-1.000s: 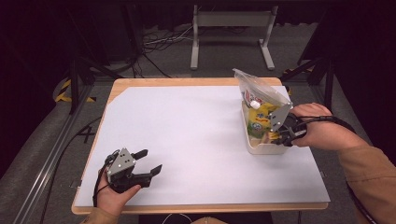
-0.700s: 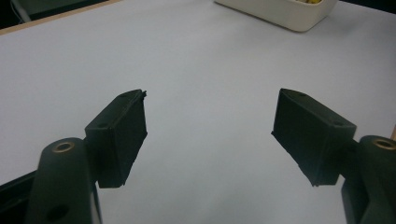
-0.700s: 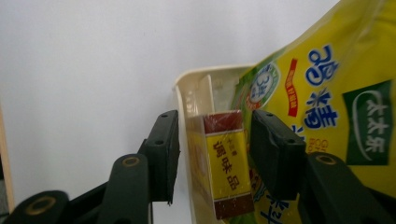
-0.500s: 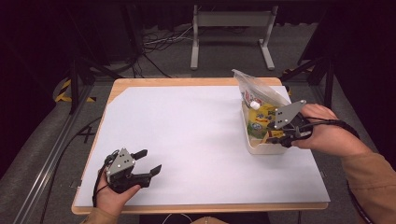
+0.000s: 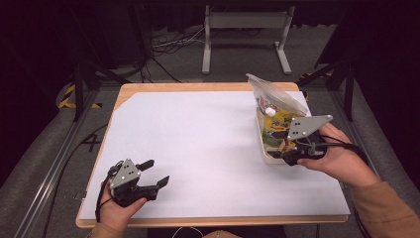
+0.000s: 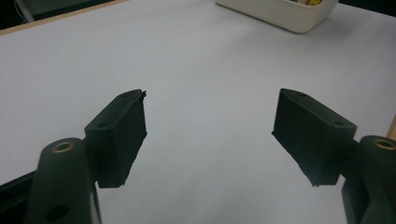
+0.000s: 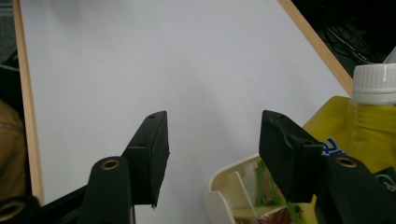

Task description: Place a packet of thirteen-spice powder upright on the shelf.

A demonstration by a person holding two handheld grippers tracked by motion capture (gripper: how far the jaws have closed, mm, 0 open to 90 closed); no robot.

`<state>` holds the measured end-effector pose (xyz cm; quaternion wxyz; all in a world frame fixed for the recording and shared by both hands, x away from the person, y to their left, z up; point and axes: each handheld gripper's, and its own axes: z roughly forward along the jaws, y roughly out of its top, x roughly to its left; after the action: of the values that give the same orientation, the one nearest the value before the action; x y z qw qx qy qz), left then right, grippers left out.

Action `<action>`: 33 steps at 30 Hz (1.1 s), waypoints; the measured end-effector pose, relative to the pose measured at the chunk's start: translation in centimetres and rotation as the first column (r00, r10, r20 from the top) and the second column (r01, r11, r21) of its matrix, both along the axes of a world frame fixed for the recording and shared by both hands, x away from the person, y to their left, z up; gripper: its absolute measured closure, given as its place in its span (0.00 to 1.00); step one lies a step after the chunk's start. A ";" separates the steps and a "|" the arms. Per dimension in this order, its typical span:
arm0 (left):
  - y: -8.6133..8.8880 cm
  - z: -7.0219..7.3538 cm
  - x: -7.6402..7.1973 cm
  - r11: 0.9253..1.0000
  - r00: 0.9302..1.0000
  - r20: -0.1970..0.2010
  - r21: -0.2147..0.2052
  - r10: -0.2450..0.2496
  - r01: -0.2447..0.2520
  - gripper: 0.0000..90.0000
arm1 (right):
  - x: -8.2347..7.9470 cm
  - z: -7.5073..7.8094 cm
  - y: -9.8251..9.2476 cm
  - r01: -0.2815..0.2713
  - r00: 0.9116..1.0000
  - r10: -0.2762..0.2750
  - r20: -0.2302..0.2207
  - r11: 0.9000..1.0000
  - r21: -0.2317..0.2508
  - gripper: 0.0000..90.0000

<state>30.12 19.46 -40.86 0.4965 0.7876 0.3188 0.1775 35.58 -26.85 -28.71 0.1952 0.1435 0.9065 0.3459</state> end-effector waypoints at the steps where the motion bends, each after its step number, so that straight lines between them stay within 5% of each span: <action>1: 0.0 0.0 0.0 1.000 1.000 -0.002 -0.001 0.000 0.000 0.29 | -0.1 -0.2 0.1 0.016 1.000 -0.016 0.003 1.000 0.020 0.47; 9: 0.1 0.1 0.0 1.000 1.000 0.002 -0.009 -0.005 0.005 0.29 | -1.0 -2.1 0.5 0.094 0.996 -0.094 -0.012 0.987 0.131 0.46; 17: 0.2 0.3 0.0 0.999 1.000 0.006 -0.028 -0.023 0.023 0.27 | -1.7 -3.2 0.0 0.161 0.986 -0.168 0.009 0.958 0.238 0.43; 33: 0.8 0.2 -0.5 0.995 0.998 0.009 -0.077 -0.069 0.069 0.27 | -2.7 -7.7 -0.4 0.186 0.980 -0.198 0.002 0.925 0.333 0.41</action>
<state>29.62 20.26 -40.63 0.5334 0.7778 0.2966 0.1501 32.83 -27.23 -36.39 0.2172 0.2561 0.8136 0.4748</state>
